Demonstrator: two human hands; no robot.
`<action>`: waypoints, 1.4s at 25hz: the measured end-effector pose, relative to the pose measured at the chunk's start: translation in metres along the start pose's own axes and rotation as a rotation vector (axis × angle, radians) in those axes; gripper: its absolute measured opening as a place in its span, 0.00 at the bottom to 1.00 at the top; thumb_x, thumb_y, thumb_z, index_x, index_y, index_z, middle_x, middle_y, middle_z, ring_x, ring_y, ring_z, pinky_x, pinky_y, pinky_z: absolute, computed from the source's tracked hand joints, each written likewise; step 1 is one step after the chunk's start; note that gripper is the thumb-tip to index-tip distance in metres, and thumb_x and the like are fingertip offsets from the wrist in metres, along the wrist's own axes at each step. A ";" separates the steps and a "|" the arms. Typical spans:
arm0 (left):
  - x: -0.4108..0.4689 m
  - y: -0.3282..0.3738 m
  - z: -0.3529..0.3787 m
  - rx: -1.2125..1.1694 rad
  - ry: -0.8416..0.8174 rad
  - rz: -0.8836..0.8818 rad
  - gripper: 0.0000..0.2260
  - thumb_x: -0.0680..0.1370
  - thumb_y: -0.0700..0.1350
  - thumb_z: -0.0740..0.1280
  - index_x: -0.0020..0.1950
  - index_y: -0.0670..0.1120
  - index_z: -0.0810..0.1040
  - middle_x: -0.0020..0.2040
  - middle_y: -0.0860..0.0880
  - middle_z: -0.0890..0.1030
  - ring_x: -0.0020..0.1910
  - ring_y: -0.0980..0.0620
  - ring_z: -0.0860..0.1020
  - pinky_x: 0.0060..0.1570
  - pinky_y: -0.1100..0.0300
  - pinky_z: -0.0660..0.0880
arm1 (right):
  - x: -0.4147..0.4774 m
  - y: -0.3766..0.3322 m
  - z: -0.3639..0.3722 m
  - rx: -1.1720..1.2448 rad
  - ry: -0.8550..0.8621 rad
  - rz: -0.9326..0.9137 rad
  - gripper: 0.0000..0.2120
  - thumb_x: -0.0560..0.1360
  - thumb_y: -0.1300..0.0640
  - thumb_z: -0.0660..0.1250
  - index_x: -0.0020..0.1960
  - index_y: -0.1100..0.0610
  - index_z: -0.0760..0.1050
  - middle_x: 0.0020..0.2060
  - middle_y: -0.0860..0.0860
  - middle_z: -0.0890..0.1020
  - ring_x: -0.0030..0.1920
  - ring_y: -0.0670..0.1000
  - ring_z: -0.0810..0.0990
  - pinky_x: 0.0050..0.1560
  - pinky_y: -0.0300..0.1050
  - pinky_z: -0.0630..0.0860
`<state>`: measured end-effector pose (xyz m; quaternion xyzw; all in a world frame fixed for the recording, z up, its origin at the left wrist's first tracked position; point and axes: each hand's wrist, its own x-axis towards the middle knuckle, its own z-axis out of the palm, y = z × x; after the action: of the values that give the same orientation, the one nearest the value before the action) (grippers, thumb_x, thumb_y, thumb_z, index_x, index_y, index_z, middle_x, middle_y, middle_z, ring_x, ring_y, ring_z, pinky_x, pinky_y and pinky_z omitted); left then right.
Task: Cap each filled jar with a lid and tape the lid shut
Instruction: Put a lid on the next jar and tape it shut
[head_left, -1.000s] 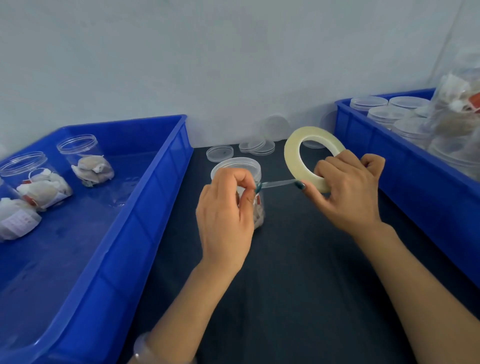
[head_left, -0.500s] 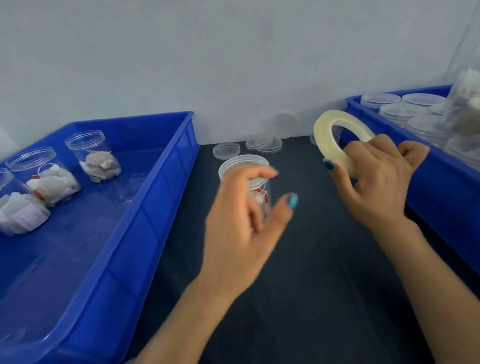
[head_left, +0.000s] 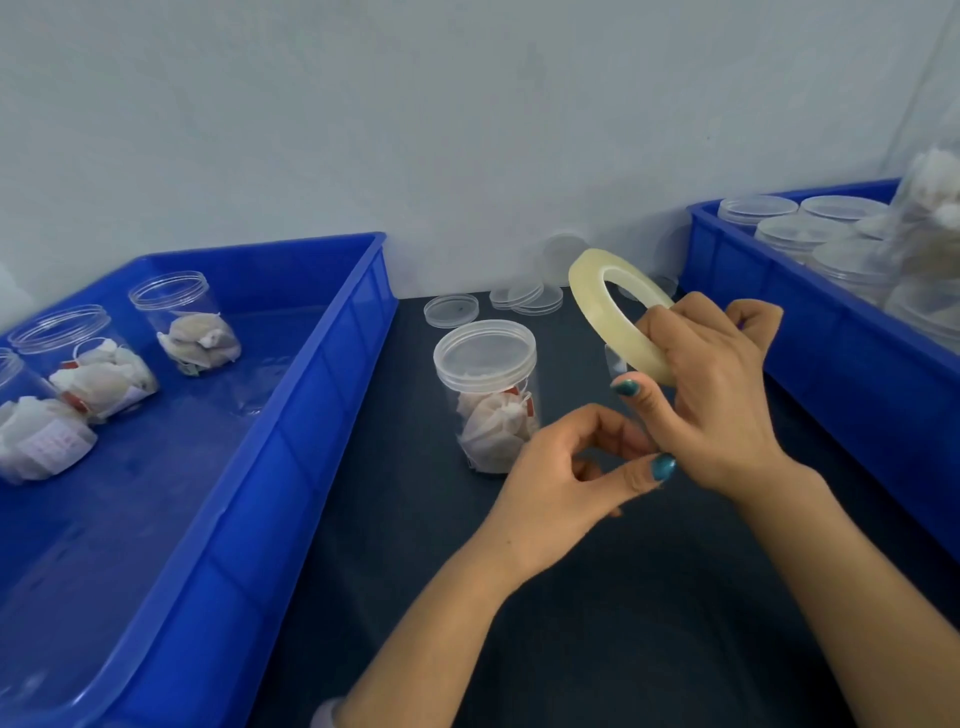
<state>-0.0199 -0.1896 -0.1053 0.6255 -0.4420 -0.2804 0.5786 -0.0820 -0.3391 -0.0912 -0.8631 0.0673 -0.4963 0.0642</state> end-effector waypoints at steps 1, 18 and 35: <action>-0.001 -0.001 -0.001 0.005 0.012 0.001 0.06 0.76 0.48 0.73 0.48 0.50 0.78 0.45 0.57 0.81 0.43 0.34 0.77 0.39 0.60 0.79 | 0.000 0.000 0.000 -0.005 -0.014 0.012 0.35 0.79 0.30 0.40 0.40 0.57 0.71 0.34 0.51 0.70 0.39 0.51 0.68 0.49 0.50 0.56; -0.051 0.000 -0.042 0.433 0.453 0.054 0.15 0.78 0.55 0.58 0.37 0.49 0.75 0.30 0.51 0.71 0.29 0.53 0.71 0.32 0.49 0.76 | -0.002 -0.003 0.005 -0.260 -0.116 -0.116 0.17 0.80 0.44 0.58 0.42 0.56 0.75 0.33 0.49 0.78 0.33 0.53 0.71 0.51 0.51 0.64; -0.047 -0.004 -0.075 0.777 0.806 0.247 0.04 0.75 0.42 0.73 0.47 0.51 0.86 0.38 0.56 0.83 0.38 0.57 0.80 0.40 0.66 0.75 | -0.010 -0.014 0.028 -0.375 0.064 0.023 0.26 0.81 0.37 0.59 0.34 0.55 0.72 0.29 0.49 0.73 0.33 0.53 0.69 0.48 0.52 0.59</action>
<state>0.0241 -0.1128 -0.1036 0.7936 -0.3267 0.2329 0.4575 -0.0617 -0.3227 -0.1110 -0.8430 0.1703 -0.5015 -0.0943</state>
